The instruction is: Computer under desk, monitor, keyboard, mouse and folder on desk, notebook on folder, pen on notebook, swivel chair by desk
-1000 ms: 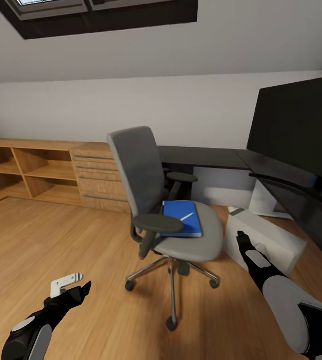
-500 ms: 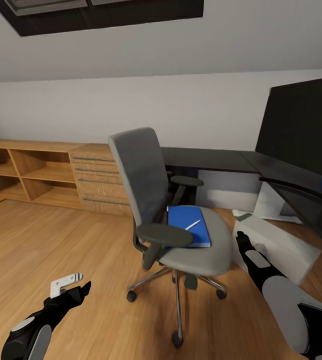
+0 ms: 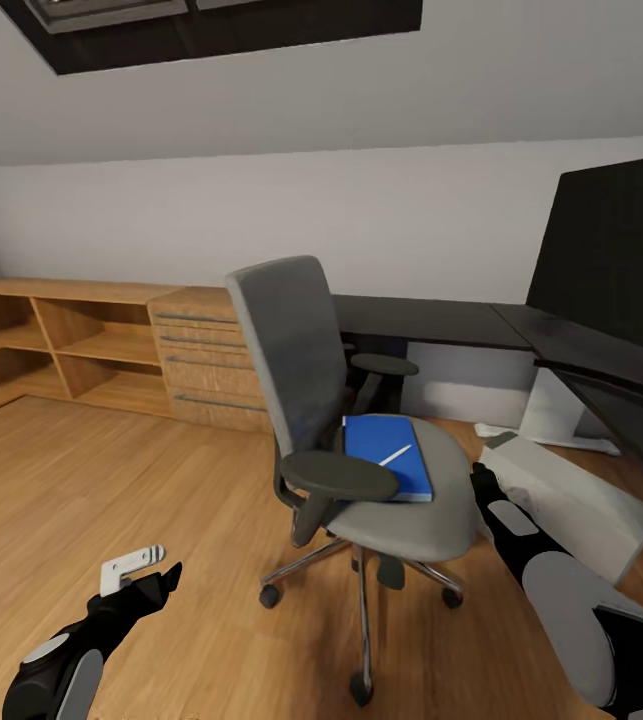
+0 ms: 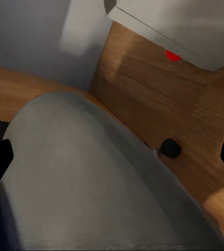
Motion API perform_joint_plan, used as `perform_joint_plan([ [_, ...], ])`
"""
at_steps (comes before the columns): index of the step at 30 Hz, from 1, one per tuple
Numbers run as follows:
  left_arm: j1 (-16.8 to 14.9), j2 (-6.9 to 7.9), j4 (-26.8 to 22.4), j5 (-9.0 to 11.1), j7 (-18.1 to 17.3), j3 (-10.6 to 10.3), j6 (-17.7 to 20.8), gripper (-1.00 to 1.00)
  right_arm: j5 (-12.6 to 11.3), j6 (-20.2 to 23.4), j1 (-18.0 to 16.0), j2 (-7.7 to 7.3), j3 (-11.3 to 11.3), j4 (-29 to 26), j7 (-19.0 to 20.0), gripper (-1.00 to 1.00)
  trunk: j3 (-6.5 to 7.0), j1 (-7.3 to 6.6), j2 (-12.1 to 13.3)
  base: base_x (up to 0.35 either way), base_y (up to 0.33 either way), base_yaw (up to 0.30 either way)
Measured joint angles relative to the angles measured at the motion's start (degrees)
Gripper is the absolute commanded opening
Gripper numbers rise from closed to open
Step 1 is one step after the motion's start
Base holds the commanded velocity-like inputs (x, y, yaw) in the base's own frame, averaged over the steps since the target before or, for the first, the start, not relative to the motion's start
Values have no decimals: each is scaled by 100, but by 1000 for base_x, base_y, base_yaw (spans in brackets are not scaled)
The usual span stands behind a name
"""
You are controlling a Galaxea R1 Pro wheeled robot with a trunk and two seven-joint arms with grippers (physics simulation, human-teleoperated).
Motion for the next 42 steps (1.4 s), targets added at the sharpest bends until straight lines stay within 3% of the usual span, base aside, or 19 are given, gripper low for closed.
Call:
perform_joint_plan([
  [21,1,0,-11,0,-2,1,0,100,33,7,1,26,-10,11,-14,100,-1,0,0,0,0,265],
  [36,1,0,-10,0,4,-9,1,100,24,16,1,27,-11,21,-13,100,0,-2,0,134,0,267],
  [42,2,0,-4,-12,20,-378,1,100,55,12,3,24,-33,22,-26,100,-1,-1,0,83,0,267],
])
